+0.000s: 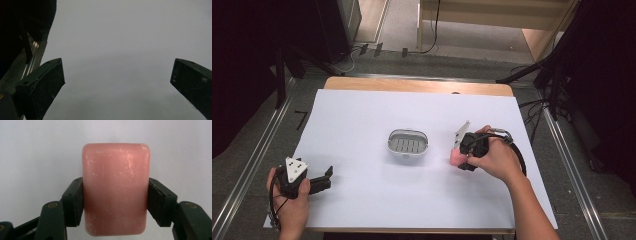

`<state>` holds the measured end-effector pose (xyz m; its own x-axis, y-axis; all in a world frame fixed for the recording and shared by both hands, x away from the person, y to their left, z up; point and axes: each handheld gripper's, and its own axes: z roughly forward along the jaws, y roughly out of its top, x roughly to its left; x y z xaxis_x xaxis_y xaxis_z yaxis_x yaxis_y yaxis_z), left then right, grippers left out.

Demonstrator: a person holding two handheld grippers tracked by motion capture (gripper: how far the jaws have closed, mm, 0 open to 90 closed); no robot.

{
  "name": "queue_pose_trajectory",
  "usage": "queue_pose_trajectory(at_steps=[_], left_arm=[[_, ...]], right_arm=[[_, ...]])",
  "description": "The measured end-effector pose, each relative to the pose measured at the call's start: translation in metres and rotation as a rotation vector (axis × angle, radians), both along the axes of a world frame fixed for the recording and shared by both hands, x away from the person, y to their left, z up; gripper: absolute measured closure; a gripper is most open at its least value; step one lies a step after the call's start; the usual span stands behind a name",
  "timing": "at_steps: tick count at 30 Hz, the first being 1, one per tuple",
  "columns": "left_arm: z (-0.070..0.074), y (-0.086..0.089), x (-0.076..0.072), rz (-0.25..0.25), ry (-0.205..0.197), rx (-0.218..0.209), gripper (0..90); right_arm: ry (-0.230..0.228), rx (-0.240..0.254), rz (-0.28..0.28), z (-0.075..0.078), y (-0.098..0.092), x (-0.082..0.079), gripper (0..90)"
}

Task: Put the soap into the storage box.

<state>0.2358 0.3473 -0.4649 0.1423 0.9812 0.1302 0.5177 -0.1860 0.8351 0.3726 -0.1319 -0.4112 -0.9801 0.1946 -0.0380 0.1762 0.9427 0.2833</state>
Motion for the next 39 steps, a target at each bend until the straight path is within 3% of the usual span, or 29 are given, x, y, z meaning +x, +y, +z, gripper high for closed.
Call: queue_pose_trajectory(at_steps=[24, 39], left_arm=[[0.0, 0.0, 0.0, 0.0, 0.002, -0.004, 0.0], [0.0, 0.001, 0.0, 0.0, 0.0, -0.01, 0.0]], right_arm=[[-0.023, 0.057, 0.024, 0.043, 0.06, 0.004, 38.7], [-0.021, 0.063, 0.083, 0.048, 0.112, 0.015, 38.7]])
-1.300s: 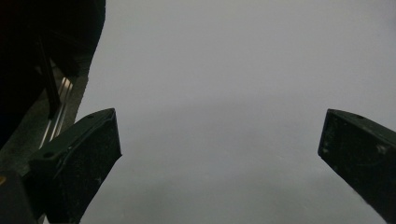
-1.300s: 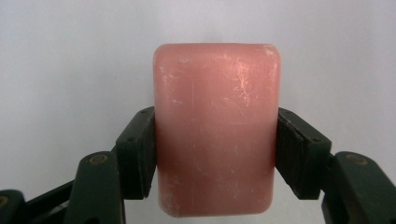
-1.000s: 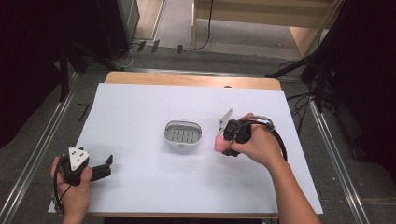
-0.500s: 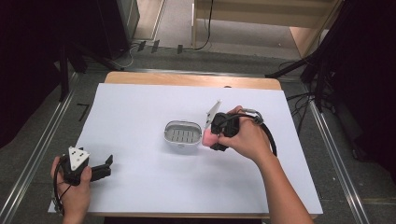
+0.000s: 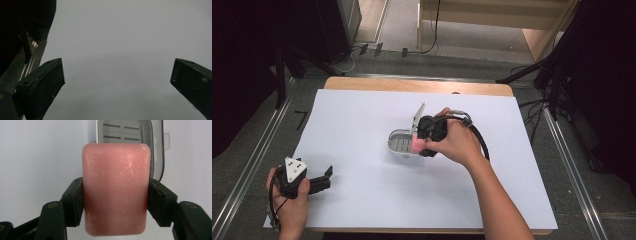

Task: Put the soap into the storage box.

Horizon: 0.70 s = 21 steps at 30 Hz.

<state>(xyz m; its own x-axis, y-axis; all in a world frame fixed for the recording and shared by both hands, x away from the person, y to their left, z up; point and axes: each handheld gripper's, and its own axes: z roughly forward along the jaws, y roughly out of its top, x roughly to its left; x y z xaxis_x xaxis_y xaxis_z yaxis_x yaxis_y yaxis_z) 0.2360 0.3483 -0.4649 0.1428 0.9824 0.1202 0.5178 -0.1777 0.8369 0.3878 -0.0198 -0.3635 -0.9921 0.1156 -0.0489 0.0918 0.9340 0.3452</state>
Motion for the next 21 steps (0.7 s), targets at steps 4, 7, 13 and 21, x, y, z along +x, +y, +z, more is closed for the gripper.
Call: queue_pose_trajectory(at_steps=[4, 7, 13, 21], left_arm=[[0.0, 0.0, 0.0, 0.0, -0.001, -0.002, 0.0], [0.0, 0.0, 0.0, -0.001, -0.001, -0.004, 0.0], [0.0, 0.001, 0.0, -0.001, -0.001, -0.007, 0.0], [0.0, 0.001, 0.0, -0.001, 0.001, -0.009, 0.0]], right_arm=[[0.0, -0.003, 0.012, 0.001, 0.012, 0.003, 38.7], [0.005, 0.0, 0.017, 0.001, 0.02, 0.006, 38.7], [0.003, -0.014, 0.025, -0.002, 0.033, 0.011, 38.7], [0.008, -0.028, 0.02, -0.007, 0.047, 0.017, 38.8]])
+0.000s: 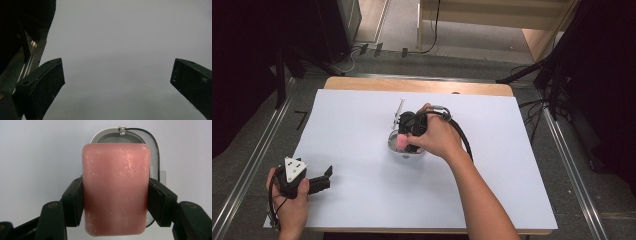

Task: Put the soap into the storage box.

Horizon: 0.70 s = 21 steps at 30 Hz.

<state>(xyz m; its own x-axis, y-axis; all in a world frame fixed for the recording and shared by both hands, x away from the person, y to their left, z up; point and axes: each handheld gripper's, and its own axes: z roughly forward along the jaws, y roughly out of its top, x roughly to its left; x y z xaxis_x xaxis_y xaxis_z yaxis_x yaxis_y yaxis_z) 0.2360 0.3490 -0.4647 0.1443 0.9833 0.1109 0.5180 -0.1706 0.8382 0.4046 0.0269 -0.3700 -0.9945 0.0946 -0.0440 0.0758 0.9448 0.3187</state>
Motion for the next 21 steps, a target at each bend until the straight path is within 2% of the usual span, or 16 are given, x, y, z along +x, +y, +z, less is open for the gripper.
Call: queue_pose_trajectory(at_steps=[1, 5, 17, 21], left_arm=[[0.0, 0.0, 0.0, 0.0, 0.001, 0.0, 0.0], [0.0, 0.0, 0.0, -0.001, 0.0, -0.001, 0.0], [0.0, 0.001, 0.0, 0.0, 0.0, -0.006, 0.0], [0.0, 0.001, 0.0, 0.0, 0.001, -0.006, 0.0]], right_arm=[[0.011, -0.008, -0.017, 0.0, 0.001, -0.001, 38.7], [0.006, -0.003, -0.008, -0.002, 0.005, 0.003, 38.8], [0.017, -0.064, -0.032, -0.012, 0.009, 0.01, 38.7], [0.012, -0.057, -0.028, -0.013, 0.011, 0.012, 38.7]])
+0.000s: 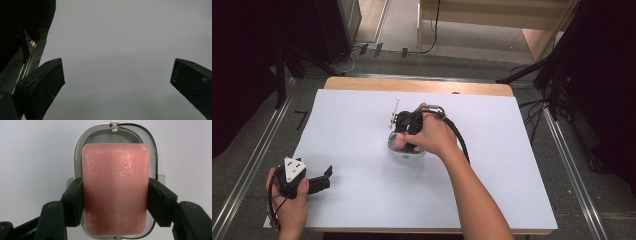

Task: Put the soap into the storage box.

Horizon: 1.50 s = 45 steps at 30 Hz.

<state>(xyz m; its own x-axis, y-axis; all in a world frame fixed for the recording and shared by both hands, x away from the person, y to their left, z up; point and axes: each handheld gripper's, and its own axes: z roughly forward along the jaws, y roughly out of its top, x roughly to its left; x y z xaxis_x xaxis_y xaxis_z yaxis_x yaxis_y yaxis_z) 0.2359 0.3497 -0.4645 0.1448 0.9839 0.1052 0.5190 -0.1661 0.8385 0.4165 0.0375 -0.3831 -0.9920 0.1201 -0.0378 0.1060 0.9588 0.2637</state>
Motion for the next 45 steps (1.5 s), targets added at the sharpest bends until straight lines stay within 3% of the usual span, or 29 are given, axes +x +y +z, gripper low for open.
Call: queue_pose_trajectory(at_steps=[4, 11, 14, 15, 17, 23, 28, 36, 40, 43, 44, 45], left_arm=[[0.0, 0.0, 0.0, 0.0, 0.0, -0.002, 0.0], [0.0, 0.0, 0.0, 0.001, 0.0, -0.003, 0.0], [0.0, 0.001, 0.0, 0.002, -0.001, -0.005, 0.0], [0.0, 0.001, 0.0, 0.005, 0.0, -0.007, 0.0], [0.0, 0.001, 0.0, 0.003, 0.001, -0.013, 0.0], [0.0, 0.001, 0.0, 0.005, 0.001, -0.007, 0.0], [0.0, 0.001, 0.0, 0.003, -0.002, -0.005, 0.0], [0.0, 0.0, 0.0, 0.004, -0.001, 0.002, 0.0], [0.0, 0.0, 0.0, 0.004, 0.001, 0.003, 0.0], [0.0, 0.0, 0.0, 0.004, 0.001, 0.003, 0.0], [0.0, 0.0, 0.0, 0.004, 0.001, 0.003, 0.0], [0.0, 0.0, 0.0, 0.005, -0.001, 0.001, 0.0]], right_arm=[[-0.001, -0.021, -0.009, -0.002, 0.0, 0.0, 38.7], [0.001, -0.007, -0.014, -0.003, -0.001, 0.001, 38.6], [0.005, 0.016, -0.021, -0.001, -0.001, 0.001, 38.4], [0.006, 0.07, -0.026, 0.003, -0.004, 0.001, 37.7], [0.013, 0.107, -0.035, 0.009, -0.007, 0.001, 37.5], [-0.005, 0.136, -0.065, 0.018, -0.022, -0.002, 36.9], [-0.007, 0.147, -0.099, 0.016, -0.036, -0.006, 34.1], [-0.004, 0.191, -0.157, 0.006, -0.067, -0.013, 24.7], [-0.015, 0.204, -0.185, 0.003, -0.084, -0.018, 13.7], [-0.023, 0.211, -0.202, 0.002, -0.09, -0.021, 12.4], [-0.021, 0.222, -0.21, 0.001, -0.093, -0.022, 9.5], [-0.018, 0.239, -0.23, -0.001, -0.099, -0.025, 0.7]])
